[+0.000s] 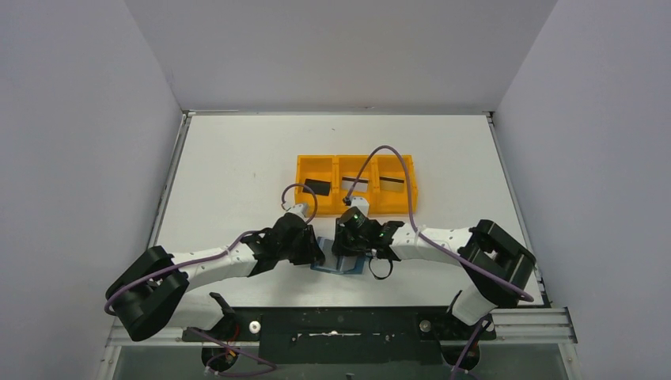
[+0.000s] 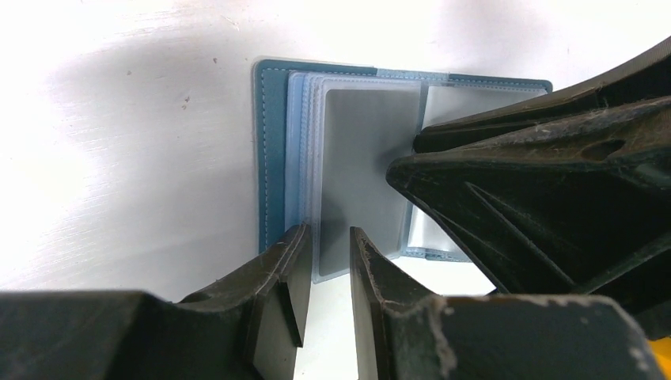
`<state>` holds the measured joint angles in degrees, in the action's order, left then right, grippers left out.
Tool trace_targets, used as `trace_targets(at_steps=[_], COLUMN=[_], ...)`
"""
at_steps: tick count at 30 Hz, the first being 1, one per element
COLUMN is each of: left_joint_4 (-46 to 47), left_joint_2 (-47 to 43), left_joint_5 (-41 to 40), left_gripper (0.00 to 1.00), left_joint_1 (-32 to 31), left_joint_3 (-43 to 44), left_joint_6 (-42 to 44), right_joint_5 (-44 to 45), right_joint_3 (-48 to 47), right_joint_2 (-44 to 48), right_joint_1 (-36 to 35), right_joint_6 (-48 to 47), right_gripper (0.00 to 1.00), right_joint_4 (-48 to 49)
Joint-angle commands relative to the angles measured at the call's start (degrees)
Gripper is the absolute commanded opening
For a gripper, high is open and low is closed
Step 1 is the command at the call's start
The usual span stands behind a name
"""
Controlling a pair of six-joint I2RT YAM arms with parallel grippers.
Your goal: Take the credit cards out of the card holder
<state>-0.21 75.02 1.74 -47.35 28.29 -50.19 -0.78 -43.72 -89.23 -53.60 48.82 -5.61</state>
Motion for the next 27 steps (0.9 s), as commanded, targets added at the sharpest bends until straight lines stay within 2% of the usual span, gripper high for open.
trace_targets(at_steps=[1, 7, 13, 16, 23, 27], left_joint_4=[1.68, 0.18, -0.06, 0.22, 2.76, 4.87], left_joint_2=[-1.28, -3.91, -7.11, -8.67, -11.53, -11.53], left_joint_5=[-0.43, -2.17, -3.45, -3.75, -3.13, -1.25], left_gripper=[0.24, 0.23, 0.25, 0.25, 0.34, 0.39], left_joint_1=[0.49, 0.95, 1.37, 1.53, 2.04, 2.84], left_joint_3=[0.45, 0.45, -0.27, -0.81, -1.84, -1.97], left_joint_6=[-0.17, -0.26, -0.43, -0.56, -1.13, -1.32], right_joint_5=[6.09, 7.86, 3.52, 0.09, -13.3, -15.71], right_joint_3=[-4.86, -5.85, -3.2, -0.39, 7.89, 9.86], right_joint_2=[-1.89, -3.19, -2.67, -0.89, 4.52, 5.26], right_joint_1=[-2.04, -2.28, -0.32, 0.55, 4.71, 5.75], right_joint_6=[-0.67, -1.33, -1.75, -2.5, -2.28, -1.17], right_gripper=[0.26, 0.14, 0.0, 0.0, 0.0, 0.0], right_joint_4=[-3.66, -4.13, 0.18, 4.98, 20.65, 23.96])
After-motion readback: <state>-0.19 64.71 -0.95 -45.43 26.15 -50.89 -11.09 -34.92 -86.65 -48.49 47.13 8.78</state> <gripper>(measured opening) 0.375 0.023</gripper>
